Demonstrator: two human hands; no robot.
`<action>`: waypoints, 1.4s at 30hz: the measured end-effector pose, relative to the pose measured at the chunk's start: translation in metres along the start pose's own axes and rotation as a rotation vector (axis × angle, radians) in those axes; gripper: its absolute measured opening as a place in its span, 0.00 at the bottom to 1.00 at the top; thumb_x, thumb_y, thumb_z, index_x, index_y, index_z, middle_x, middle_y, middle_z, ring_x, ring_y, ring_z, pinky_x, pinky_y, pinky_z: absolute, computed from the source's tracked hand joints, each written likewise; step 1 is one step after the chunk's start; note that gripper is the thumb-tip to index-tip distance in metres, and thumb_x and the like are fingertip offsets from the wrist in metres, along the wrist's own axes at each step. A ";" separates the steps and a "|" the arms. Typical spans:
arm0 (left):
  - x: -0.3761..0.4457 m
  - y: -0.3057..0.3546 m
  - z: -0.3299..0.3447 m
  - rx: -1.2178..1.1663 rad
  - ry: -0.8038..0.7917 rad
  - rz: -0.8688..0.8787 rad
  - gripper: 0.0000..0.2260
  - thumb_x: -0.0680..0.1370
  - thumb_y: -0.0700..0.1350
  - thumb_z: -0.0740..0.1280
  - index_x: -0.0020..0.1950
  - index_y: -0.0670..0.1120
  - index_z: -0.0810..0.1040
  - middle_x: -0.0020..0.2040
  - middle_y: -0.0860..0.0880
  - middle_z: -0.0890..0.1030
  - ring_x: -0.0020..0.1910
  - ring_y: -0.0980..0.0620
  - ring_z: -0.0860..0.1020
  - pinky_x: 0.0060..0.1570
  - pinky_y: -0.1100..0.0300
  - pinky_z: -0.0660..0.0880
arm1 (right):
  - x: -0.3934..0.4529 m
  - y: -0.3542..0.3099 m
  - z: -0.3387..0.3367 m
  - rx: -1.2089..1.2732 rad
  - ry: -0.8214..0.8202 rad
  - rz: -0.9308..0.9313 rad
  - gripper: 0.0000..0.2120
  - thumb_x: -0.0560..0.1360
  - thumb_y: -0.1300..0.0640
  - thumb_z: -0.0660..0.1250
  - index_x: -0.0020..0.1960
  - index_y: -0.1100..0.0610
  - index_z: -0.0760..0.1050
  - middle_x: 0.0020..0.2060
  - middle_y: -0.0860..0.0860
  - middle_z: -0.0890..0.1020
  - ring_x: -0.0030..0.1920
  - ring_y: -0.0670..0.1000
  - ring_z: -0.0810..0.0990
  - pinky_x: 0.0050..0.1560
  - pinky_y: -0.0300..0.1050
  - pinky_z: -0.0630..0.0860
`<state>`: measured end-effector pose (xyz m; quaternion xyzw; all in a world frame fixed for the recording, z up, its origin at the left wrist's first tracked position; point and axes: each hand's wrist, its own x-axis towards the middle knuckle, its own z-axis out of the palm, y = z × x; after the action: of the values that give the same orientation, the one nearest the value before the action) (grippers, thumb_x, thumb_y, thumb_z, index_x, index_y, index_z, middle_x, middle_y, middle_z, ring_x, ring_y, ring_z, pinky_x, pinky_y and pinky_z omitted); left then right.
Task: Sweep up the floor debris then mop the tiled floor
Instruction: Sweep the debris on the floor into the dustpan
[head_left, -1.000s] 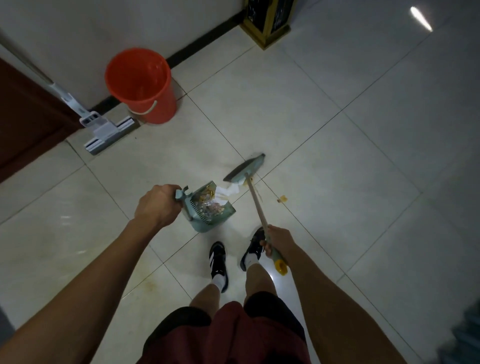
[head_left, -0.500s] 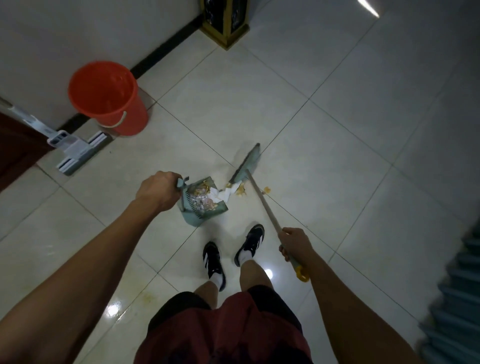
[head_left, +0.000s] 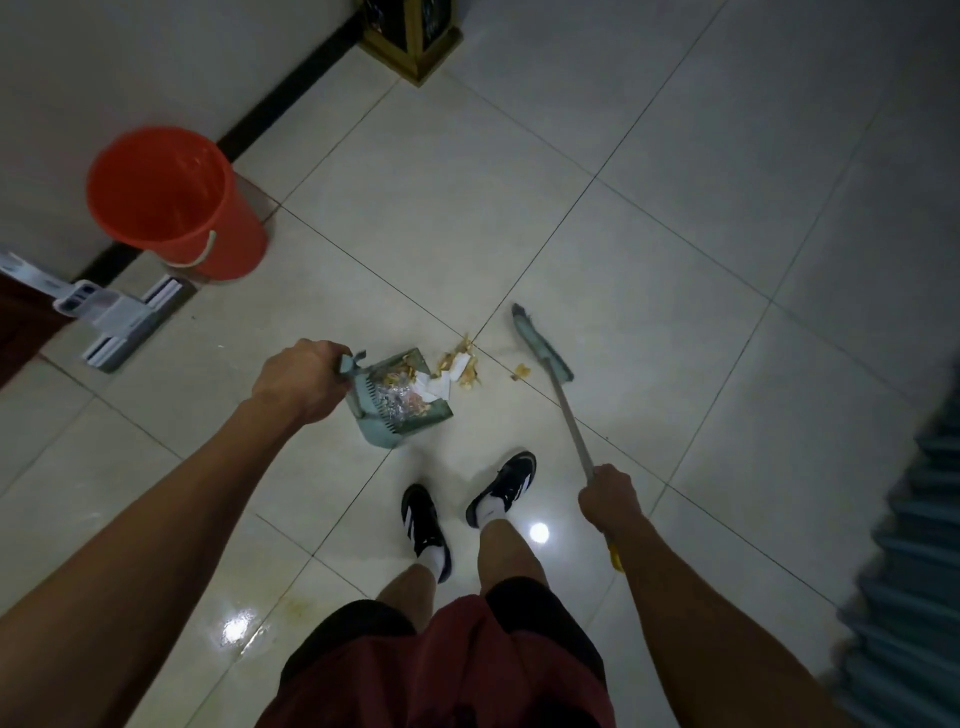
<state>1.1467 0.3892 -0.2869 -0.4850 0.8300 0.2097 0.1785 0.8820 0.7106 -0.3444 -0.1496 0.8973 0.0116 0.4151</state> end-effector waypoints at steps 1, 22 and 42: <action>0.001 -0.001 0.001 0.000 0.000 -0.001 0.06 0.76 0.48 0.70 0.52 0.52 0.83 0.49 0.43 0.83 0.47 0.38 0.81 0.42 0.52 0.76 | 0.001 -0.001 0.004 -0.006 -0.027 0.001 0.14 0.77 0.63 0.62 0.61 0.68 0.73 0.55 0.63 0.80 0.49 0.60 0.83 0.48 0.52 0.83; -0.009 -0.017 0.015 0.014 0.054 0.008 0.07 0.76 0.47 0.70 0.53 0.53 0.82 0.48 0.43 0.83 0.45 0.39 0.81 0.39 0.54 0.73 | -0.010 -0.105 0.038 -0.123 -0.387 -0.202 0.17 0.78 0.60 0.61 0.65 0.64 0.74 0.43 0.58 0.79 0.39 0.57 0.79 0.38 0.47 0.79; -0.078 -0.049 0.034 -0.212 0.046 -0.200 0.04 0.76 0.47 0.69 0.49 0.52 0.82 0.47 0.44 0.84 0.46 0.39 0.81 0.43 0.53 0.76 | -0.060 -0.070 0.011 0.254 -0.394 -0.131 0.09 0.77 0.62 0.62 0.51 0.63 0.80 0.29 0.57 0.71 0.23 0.49 0.68 0.25 0.41 0.68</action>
<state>1.2294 0.4424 -0.2853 -0.5862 0.7546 0.2659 0.1271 0.9463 0.6614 -0.2998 -0.1488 0.7817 -0.0990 0.5976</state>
